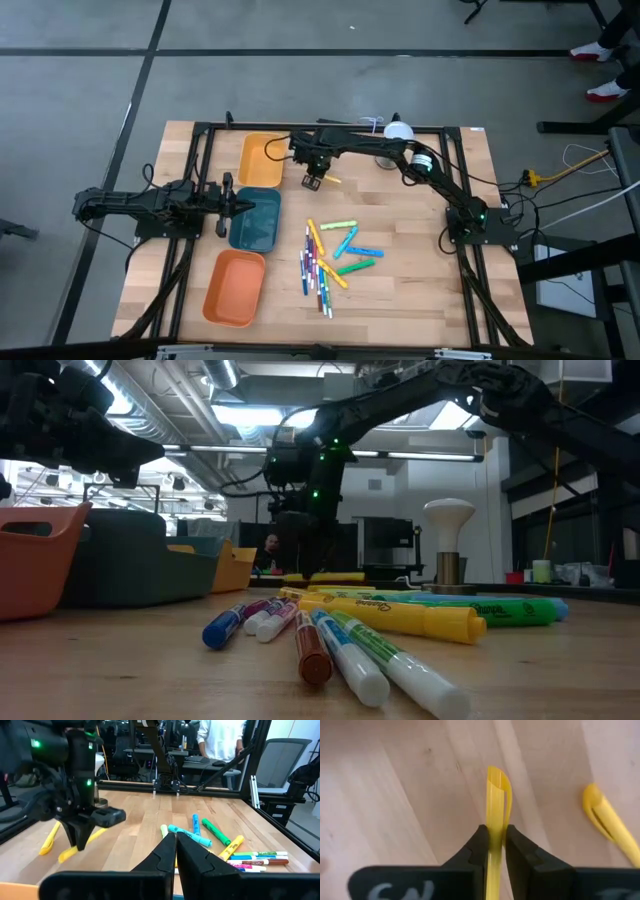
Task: Pick & Place Markers
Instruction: Put the bottom yellow highlighter pen into the yellow bin
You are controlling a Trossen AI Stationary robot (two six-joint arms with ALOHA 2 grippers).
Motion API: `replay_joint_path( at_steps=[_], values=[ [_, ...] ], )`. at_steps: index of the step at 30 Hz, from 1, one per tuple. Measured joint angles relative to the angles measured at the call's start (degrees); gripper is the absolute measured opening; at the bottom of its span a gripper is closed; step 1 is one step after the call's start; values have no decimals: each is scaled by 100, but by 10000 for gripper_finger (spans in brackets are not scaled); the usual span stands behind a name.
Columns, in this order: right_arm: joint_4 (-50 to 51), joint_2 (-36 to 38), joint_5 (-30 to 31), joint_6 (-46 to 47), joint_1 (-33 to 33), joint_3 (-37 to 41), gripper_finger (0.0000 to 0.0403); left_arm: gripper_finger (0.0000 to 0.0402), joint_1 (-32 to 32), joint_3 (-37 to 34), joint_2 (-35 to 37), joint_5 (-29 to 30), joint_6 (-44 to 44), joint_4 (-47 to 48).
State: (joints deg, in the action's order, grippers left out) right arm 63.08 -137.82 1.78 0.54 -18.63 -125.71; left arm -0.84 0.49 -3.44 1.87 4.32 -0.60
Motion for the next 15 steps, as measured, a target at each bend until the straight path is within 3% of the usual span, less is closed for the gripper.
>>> replay_joint_path(
  at_steps=[7,15],
  values=[
    [599,9,13,-144,0,-892,45,9,0,0,1,0,0,0],
    [89,474,8,-150,-20,-894,46,13,0,0,0,1,0,-2]
  ],
)
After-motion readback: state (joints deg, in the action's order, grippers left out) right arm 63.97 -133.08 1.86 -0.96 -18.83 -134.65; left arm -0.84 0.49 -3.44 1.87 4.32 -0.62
